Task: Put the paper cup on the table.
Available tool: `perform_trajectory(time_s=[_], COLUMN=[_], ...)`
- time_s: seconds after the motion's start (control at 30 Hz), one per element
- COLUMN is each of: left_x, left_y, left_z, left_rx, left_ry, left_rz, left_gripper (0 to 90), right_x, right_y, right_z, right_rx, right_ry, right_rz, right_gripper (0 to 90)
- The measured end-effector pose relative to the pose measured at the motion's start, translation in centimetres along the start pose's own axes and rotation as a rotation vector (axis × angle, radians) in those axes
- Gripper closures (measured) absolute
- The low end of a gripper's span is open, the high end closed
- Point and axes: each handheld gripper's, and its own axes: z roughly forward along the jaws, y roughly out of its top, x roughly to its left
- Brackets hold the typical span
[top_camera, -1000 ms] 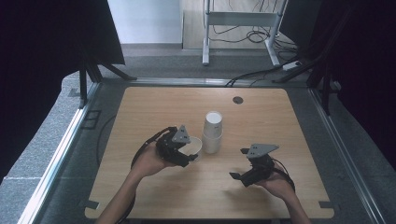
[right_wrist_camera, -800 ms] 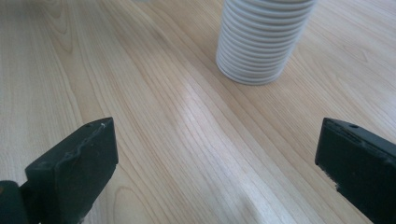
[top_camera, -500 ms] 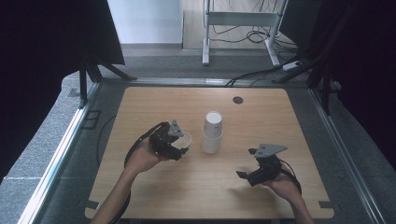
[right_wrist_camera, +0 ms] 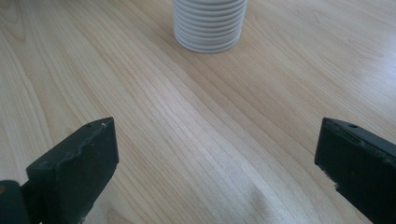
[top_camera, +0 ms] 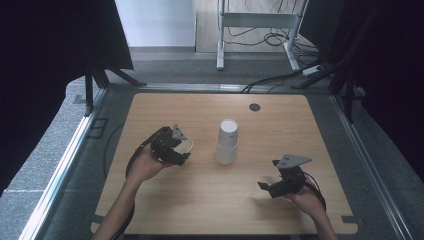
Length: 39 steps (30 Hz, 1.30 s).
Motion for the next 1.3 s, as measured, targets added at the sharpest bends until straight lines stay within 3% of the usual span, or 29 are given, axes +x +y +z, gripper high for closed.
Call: perform_trajectory(time_s=[0.33,0.63,0.97,1.1,1.3], left_x=[1.6,2.1,2.1,2.1,1.9], left_y=[-1.0,-1.5,-1.8,-1.6,-1.1], left_z=[1.6,3.0,3.7,3.8,3.4], left_rx=[0.037,0.047,0.056,0.059,0.018], left_ry=[0.045,0.071,0.064,0.061,0.046], left_rz=[-0.069,-0.091,-0.104,-0.107,-0.121], left_gripper=[26.7,26.1,24.8,20.2,13.6], right_x=[-0.5,-0.7,-0.7,-0.7,-0.7], right_y=[-0.8,-1.1,-1.3,-1.3,-1.3], right_z=[0.0,0.2,0.4,0.4,0.3], right_rx=[0.013,0.024,0.039,0.039,0.042], right_ry=[-0.020,-0.018,-0.015,-0.012,-0.013], right_rz=[0.027,0.035,0.041,0.039,0.039], right_gripper=[2.5,4.2,6.1,6.7,7.0])
